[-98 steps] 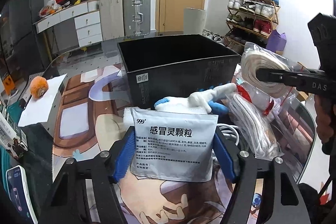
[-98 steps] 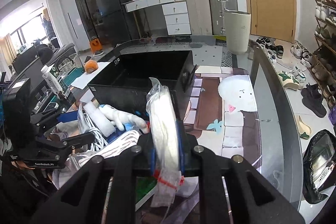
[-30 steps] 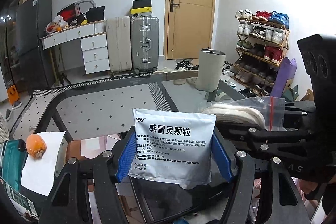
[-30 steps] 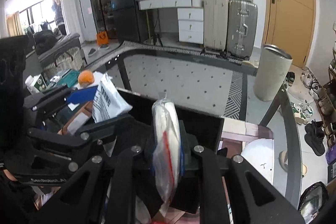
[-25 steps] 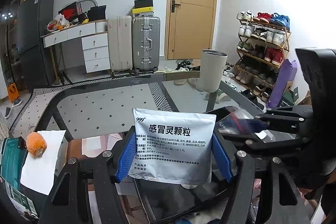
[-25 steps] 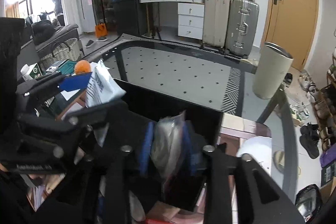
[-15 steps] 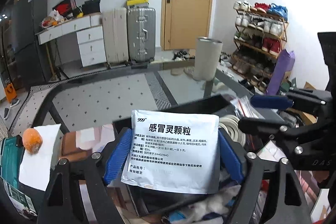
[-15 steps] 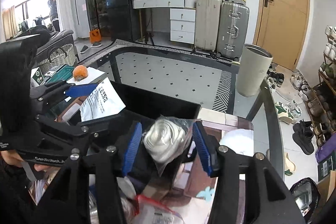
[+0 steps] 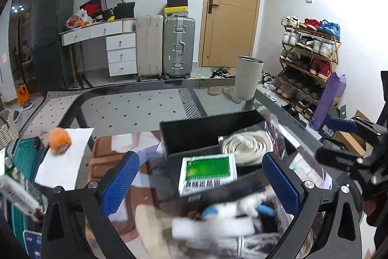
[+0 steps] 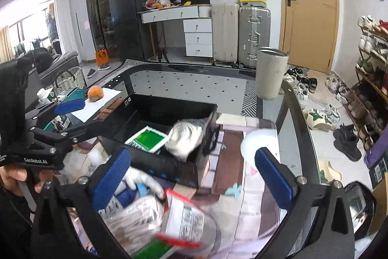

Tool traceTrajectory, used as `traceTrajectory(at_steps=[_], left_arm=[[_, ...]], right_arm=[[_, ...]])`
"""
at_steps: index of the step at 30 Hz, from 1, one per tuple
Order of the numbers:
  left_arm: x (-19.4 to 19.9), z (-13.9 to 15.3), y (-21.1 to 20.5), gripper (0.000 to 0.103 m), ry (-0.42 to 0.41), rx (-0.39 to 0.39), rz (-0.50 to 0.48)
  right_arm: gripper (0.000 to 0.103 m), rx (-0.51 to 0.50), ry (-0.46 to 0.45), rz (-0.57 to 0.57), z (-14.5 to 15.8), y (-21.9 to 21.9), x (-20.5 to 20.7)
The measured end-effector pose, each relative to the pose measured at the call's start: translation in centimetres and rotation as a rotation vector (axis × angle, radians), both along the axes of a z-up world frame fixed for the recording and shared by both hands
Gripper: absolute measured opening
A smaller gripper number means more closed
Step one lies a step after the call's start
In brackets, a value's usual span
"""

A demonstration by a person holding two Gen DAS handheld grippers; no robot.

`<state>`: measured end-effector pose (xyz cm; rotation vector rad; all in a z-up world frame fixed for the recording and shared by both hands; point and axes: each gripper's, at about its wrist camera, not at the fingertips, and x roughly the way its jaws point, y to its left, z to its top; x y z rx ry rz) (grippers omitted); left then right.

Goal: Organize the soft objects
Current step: 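Open the right tool to drop the zip bag into the box, then grasp the red-and-white printed packet with the right tool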

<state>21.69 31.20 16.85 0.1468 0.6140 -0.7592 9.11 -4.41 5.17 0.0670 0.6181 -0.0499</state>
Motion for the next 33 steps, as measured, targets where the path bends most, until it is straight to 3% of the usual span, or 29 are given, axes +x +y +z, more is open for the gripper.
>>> traceTrajectory(at_steps=[12,22,33], left_arm=[[-3.4,-1.8,3.7,0.103,0.019,0.011,-0.005],[-4.2,-4.4,3.5,0.103,0.07,0.026,-0.039],[-3.9,-5.5,2.7,0.103,0.108,0.051,-0.068]], right_arm=[[0.103,0.12,0.034,-0.096,-2.5,-1.4,-3.9],[0.103,0.11,0.086,-0.091,-4.0,-2.1,-4.1],[0.103,0.207,0.147,-0.095,-6.5,-3.5,-3.0]])
